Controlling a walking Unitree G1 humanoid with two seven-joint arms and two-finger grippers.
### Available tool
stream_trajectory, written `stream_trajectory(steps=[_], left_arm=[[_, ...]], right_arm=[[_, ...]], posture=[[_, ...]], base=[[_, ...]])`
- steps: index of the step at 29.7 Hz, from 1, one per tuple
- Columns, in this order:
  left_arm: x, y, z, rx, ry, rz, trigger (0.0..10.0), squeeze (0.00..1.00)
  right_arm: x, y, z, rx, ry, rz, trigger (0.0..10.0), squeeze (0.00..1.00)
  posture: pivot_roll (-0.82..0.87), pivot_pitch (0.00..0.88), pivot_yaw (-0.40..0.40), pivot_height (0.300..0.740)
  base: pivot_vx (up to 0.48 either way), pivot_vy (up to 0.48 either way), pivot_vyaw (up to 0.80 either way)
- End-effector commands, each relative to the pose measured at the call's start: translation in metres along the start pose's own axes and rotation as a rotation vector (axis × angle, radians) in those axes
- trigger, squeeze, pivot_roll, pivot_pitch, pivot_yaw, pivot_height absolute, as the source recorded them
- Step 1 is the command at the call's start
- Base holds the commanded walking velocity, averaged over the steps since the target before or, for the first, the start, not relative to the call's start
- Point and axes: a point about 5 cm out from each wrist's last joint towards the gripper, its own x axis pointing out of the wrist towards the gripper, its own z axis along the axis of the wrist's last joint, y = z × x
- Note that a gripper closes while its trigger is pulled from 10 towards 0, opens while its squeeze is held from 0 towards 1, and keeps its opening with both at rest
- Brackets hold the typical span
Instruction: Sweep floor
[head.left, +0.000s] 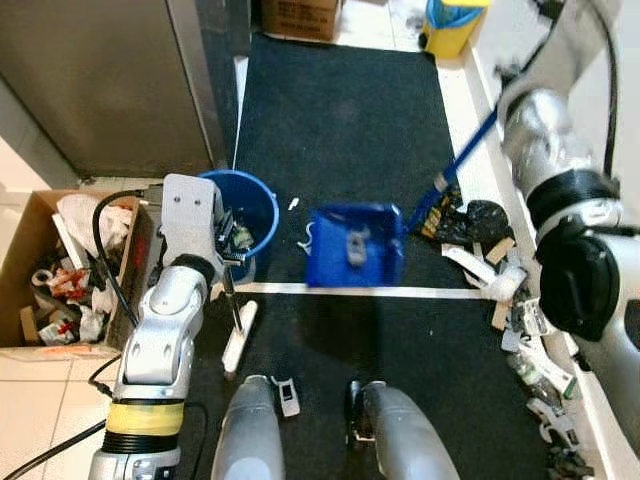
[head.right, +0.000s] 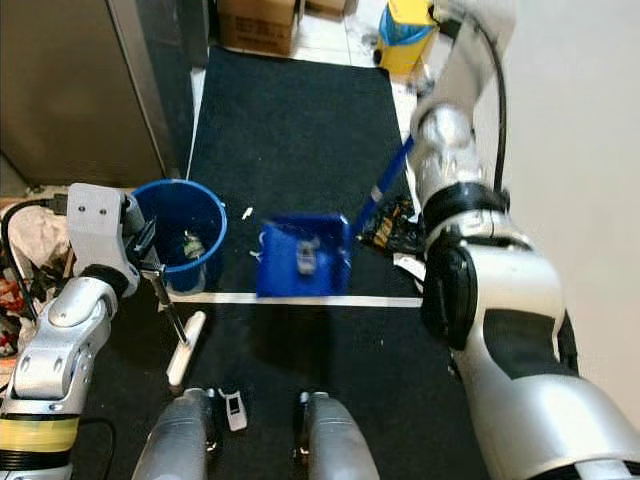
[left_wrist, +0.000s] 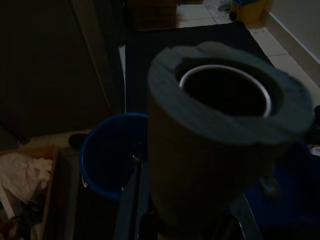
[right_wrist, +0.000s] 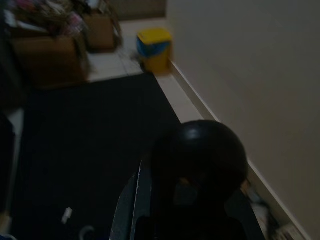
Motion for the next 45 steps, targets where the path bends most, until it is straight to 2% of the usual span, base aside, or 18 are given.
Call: stream_trajectory(steps=[1, 10, 16, 21, 36, 45], left_arm=[[0.002, -0.003, 0.002, 0.006, 0.001, 0.001, 10.0, 0.00], [0.002, -0.002, -0.003, 0.009, 0.040, 0.012, 10.0, 0.00], [0.001, -0.006, -0.006, 0.006, 0.053, 0.006, 10.0, 0.00], [0.001, -0.008, -0.006, 0.003, 0.057, 0.002, 10.0, 0.00], [-0.001, -0.010, -0.007, 0.003, 0.063, -0.007, 10.0, 0.00], [-0.001, -0.011, -0.008, 0.001, 0.065, -0.009, 10.0, 0.00]], right_arm=[[0.000, 0.002, 0.002, 0.048, -0.012, 0.013, 10.0, 0.00], [-0.004, -0.002, -0.032, 0.017, 0.040, 0.036, 10.0, 0.00], [-0.006, -0.009, -0.043, 0.007, 0.056, 0.015, 10.0, 0.00], [-0.006, -0.011, -0.047, 0.010, 0.067, 0.001, 10.0, 0.00], [-0.005, -0.021, -0.046, 0.001, 0.070, -0.058, 10.0, 0.00], [-0.005, -0.020, -0.046, -0.002, 0.071, -0.060, 10.0, 0.00]], posture=[[0.13, 0.068, -0.068, 0.740], [0.14, 0.066, -0.061, 0.740], [0.14, 0.065, -0.062, 0.740], [0.14, 0.065, -0.062, 0.740], [0.14, 0.069, -0.068, 0.740], [0.14, 0.067, -0.070, 0.740]], base=[[0.000, 0.000, 0.00], [0.000, 0.000, 0.00], [0.000, 0.000, 0.00], [0.000, 0.000, 0.11], [0.000, 0.000, 0.80], [0.000, 0.000, 0.80]])
